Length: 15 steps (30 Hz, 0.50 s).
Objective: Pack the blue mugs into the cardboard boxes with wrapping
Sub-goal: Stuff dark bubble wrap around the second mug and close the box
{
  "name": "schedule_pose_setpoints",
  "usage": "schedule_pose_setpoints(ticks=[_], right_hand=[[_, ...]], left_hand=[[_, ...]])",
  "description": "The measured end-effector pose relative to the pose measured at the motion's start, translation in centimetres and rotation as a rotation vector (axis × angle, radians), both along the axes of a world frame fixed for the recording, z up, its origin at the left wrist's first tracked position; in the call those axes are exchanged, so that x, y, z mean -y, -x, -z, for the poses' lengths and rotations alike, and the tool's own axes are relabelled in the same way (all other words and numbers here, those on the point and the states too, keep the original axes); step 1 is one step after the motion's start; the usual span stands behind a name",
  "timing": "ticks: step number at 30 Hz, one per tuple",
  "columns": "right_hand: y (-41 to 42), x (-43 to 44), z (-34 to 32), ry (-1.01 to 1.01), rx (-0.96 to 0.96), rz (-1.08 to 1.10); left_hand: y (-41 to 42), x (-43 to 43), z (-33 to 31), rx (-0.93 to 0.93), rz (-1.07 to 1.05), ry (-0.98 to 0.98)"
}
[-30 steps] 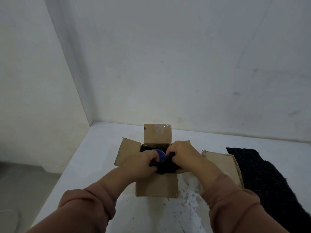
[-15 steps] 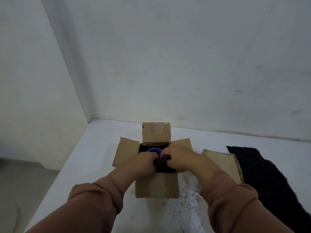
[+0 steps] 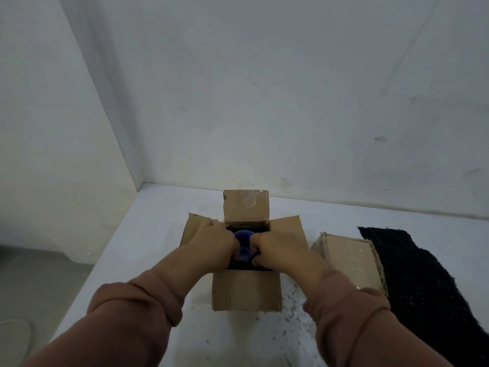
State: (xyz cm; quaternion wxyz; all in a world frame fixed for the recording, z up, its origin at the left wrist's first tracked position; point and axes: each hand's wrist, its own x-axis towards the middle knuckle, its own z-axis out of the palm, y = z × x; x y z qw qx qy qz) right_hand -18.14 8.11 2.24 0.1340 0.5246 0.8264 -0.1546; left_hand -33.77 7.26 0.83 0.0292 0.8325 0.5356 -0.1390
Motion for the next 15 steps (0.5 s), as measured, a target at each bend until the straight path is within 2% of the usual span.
schedule_pose_setpoints(ticks=[2, 5, 9, 15], right_hand=[[0.3, 0.2, 0.4, -0.013, -0.017, -0.035], [1.2, 0.6, 1.0, 0.023, -0.083, -0.029], [2.5, 0.8, 2.4, 0.139, -0.131, 0.063], [3.4, -0.6, 1.4, 0.277, -0.182, 0.229]], left_hand=[[1.0, 0.0, 0.3, -0.007, -0.014, -0.071], [2.1, 0.1, 0.9, 0.099, -0.064, -0.069], [2.9, -0.2, 2.5, 0.295, -0.071, -0.008], [2.5, 0.5, 4.2, 0.442, -0.198, -0.088]])
